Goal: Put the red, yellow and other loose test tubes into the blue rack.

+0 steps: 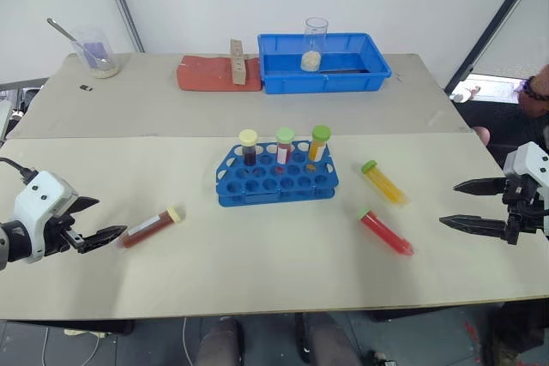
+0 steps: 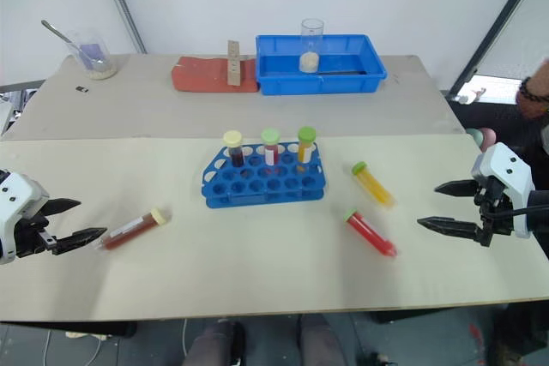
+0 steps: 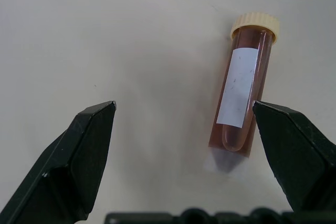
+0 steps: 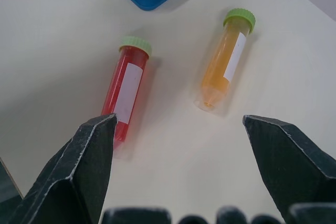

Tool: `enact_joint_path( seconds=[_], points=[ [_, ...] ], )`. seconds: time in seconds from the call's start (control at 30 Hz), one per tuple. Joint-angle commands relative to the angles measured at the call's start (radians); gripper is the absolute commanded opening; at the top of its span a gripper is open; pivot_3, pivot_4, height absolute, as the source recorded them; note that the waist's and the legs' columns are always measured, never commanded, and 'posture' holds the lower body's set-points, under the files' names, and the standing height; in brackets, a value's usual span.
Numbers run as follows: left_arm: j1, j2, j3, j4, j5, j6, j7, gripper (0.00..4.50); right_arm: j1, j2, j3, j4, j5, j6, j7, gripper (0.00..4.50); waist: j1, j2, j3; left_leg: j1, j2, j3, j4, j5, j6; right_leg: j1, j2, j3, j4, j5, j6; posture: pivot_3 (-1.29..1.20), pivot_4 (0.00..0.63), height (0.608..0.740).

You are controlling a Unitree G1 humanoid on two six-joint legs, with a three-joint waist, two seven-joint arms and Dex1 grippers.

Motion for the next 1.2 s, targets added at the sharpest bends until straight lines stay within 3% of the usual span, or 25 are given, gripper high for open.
enact_joint_path(
  seconds=[0.03, 0.67, 1.03, 1.2],
  points=[
    [0.002, 0.004, 0.03, -0.017, -0.003, 0.0, -0.013, 4.48, -0.027, 0.001, -0.008, -0.002, 0.002, -0.025, 0.002, 4.26, 0.0, 0.0, 0.0, 0.0, 0.0, 0.0, 0.0, 0.0, 0.0, 0.0, 0.0, 0.0, 0.0, 0.0, 0.0, 0.0, 0.15, 0.74],
    [-0.036, -0.014, 0.047, -0.005, -0.038, 0.016, -0.036, 4.48, -0.047, 0.021, -0.002, 0.001, 0.003, -0.025, -0.017, 4.26, 0.0, 0.0, 0.0, 0.0, 0.0, 0.0, 0.0, 0.0, 0.0, 0.0, 0.0, 0.0, 0.0, 0.0, 0.0, 0.0, 0.15, 0.74],
    [-0.035, -0.006, 0.024, -0.002, 0.02, -0.002, -0.028, 4.48, -0.05, 0.03, -0.001, 0.005, -0.006, -0.034, -0.033, 4.26, 0.0, 0.0, 0.0, 0.0, 0.0, 0.0, 0.0, 0.0, 0.0, 0.0, 0.0, 0.0, 0.0, 0.0, 0.0, 0.0, 0.15, 0.74],
    [-0.048, 0.007, 0.003, -0.14, -0.04, 0.043, -0.061, 4.48, -0.092, 0.025, 0.019, -0.018, 0.007, 0.004, -0.05, 4.26, 0.0, 0.0, 0.0, 0.0, 0.0, 0.0, 0.0, 0.0, 0.0, 0.0, 0.0, 0.0, 0.0, 0.0, 0.0, 0.0, 0.15, 0.74]
  ],
)
